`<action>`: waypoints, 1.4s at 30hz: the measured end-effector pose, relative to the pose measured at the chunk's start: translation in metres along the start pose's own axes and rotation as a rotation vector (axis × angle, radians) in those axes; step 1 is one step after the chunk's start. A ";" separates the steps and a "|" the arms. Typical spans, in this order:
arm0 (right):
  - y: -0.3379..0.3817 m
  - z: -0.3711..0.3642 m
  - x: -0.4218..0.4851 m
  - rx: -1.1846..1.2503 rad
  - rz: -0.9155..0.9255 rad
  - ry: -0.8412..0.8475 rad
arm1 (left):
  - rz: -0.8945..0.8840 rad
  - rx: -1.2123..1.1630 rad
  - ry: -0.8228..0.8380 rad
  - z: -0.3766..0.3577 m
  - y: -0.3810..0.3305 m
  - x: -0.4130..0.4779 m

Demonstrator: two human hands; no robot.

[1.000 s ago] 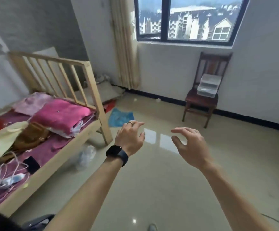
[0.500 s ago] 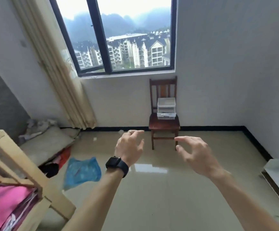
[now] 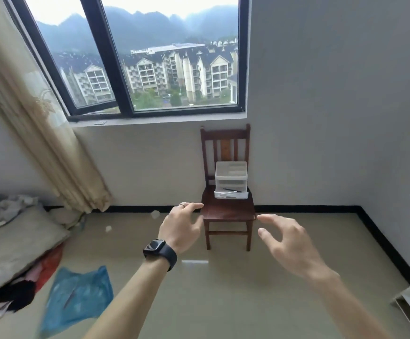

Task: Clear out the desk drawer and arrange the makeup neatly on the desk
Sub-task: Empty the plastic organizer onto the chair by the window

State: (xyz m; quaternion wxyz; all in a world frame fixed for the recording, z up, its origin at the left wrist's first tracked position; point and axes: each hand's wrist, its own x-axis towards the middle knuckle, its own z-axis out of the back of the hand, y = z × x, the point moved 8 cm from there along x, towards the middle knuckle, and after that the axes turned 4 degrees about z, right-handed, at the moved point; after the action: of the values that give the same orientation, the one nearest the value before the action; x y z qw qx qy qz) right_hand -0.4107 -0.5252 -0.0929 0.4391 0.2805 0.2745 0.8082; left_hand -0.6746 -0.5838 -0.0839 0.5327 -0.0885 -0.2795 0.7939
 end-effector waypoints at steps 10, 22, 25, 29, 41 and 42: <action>-0.121 -0.067 0.185 0.022 -0.149 0.181 | 0.119 -0.047 0.235 -0.143 0.056 0.187; -0.263 -0.158 0.371 -0.024 -0.408 0.352 | 0.207 0.057 0.629 -0.310 0.113 0.385; -0.299 -0.181 0.405 -0.027 -0.470 0.413 | 0.232 0.071 0.680 -0.344 0.121 0.422; -0.341 -0.211 0.457 -0.050 -0.505 0.482 | 0.267 0.096 0.717 -0.384 0.129 0.470; -0.456 -0.337 0.602 -0.222 -0.344 0.748 | 0.319 0.248 0.732 -0.525 0.171 0.588; -0.461 -0.349 0.607 -0.244 -0.319 0.773 | 0.297 0.286 0.757 -0.537 0.174 0.593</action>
State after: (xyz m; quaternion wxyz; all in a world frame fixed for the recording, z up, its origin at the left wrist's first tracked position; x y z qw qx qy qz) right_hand -0.6742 0.1441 -0.5240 0.4533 -0.1427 0.3613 0.8022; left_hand -0.8244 0.0866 -0.5289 0.4846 -0.3382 0.0644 0.8041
